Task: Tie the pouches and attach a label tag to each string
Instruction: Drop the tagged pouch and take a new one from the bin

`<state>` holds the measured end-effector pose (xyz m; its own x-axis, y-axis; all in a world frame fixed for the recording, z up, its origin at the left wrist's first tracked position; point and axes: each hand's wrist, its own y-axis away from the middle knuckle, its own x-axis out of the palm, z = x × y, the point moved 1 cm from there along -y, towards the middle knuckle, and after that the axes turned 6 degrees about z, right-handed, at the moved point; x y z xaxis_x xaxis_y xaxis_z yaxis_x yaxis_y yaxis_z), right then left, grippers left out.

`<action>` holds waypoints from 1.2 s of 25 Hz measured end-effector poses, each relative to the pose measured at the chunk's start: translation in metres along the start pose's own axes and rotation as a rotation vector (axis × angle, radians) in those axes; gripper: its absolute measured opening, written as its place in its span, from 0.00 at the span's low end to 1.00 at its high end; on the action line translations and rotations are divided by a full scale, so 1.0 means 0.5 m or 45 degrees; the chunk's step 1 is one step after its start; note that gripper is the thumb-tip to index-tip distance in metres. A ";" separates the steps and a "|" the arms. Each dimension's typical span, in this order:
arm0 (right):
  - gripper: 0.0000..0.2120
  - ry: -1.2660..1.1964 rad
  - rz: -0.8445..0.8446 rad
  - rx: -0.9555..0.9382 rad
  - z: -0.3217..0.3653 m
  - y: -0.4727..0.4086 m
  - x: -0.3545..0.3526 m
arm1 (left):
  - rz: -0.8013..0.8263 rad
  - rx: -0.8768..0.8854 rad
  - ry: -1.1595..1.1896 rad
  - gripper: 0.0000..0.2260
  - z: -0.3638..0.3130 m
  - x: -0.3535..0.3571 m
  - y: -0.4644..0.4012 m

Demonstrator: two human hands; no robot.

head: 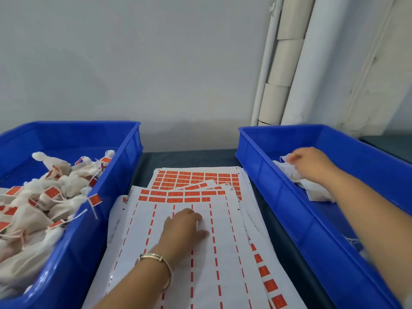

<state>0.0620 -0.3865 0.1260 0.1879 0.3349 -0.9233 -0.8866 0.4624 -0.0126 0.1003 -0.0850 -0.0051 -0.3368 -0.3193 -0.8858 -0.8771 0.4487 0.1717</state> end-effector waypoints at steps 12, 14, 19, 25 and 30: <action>0.11 0.362 0.279 0.316 -0.222 -0.059 0.096 | -0.259 0.053 -0.052 0.21 0.024 0.065 -0.017; 0.13 0.338 0.196 0.337 -0.231 -0.060 0.092 | -0.273 0.058 -0.054 0.21 0.026 0.065 -0.016; 0.06 -0.380 -0.279 0.284 -0.177 -0.041 0.030 | -0.285 0.049 -0.037 0.21 0.022 0.064 -0.012; 0.08 -1.761 -0.080 0.043 -0.007 0.031 -0.020 | -0.254 0.046 0.007 0.20 0.014 0.054 -0.006; 0.10 -1.941 0.493 -0.145 0.141 0.121 0.013 | -0.280 0.043 0.558 0.18 -0.014 -0.016 0.020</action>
<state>0.0393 -0.2986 0.1463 0.1210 0.9247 0.3609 -0.9926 0.1178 0.0308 0.0919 -0.0840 0.0068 -0.2639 -0.7276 -0.6332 -0.9343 0.3560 -0.0197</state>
